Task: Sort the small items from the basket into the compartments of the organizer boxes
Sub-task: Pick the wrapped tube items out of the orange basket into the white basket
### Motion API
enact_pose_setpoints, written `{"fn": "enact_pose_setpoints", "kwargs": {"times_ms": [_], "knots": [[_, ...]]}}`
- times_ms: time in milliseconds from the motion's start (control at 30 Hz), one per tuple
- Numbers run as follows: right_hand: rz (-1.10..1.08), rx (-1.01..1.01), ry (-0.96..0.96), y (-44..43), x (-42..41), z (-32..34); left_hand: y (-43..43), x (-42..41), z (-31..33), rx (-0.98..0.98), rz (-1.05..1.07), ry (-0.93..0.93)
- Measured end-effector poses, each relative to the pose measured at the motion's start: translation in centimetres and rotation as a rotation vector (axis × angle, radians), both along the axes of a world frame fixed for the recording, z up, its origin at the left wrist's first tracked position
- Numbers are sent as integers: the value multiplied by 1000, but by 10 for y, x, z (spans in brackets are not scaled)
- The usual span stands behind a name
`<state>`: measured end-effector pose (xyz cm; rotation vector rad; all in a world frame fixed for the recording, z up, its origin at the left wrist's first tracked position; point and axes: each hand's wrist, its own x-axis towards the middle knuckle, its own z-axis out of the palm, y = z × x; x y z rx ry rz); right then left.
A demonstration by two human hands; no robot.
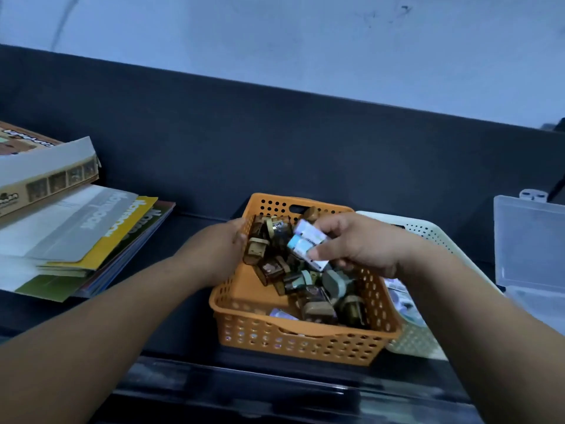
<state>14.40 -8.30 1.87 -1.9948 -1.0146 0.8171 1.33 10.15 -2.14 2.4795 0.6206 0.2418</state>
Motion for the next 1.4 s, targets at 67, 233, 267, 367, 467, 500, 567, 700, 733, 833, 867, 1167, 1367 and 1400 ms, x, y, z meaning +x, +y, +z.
{"fn": "enact_pose_setpoints", "kwargs": {"times_ms": [67,233,267,367,467,500,567,700,733,833,867,1167,1367,1400], "knots": [[-136,47,-63,-23,13,0,-3,0,1,13,11,8],[-402,25,-142,-79,43,-8,-1,1,0,-18,13,4],[-435,-6,-167,-86,47,-12,0,1,-1,-22,17,3],[-515,-176,-275,-100,57,-20,0,2,-3,-6,46,18],[-484,-438,-609,-100,52,-16,1,3,-5,-1,71,23],[-457,-416,-705,-96,45,-12,1,4,-5,-1,73,23],[-341,-263,-756,-80,29,-2,0,3,-5,-1,78,25],[73,-73,-473,-42,-16,12,-4,3,-3,43,84,17],[168,-87,-430,-33,-25,11,-4,2,-3,49,83,16],[350,-181,-447,-6,-37,2,-4,3,-3,53,93,21],[386,-220,-463,1,-38,-1,-3,3,-4,48,97,18],[602,-553,-652,41,-49,-21,2,2,-7,-33,35,-39],[613,-605,-758,50,-47,-28,3,2,-6,-71,35,-36],[590,-582,-743,51,-46,-29,2,2,-5,-71,34,-41]]}}
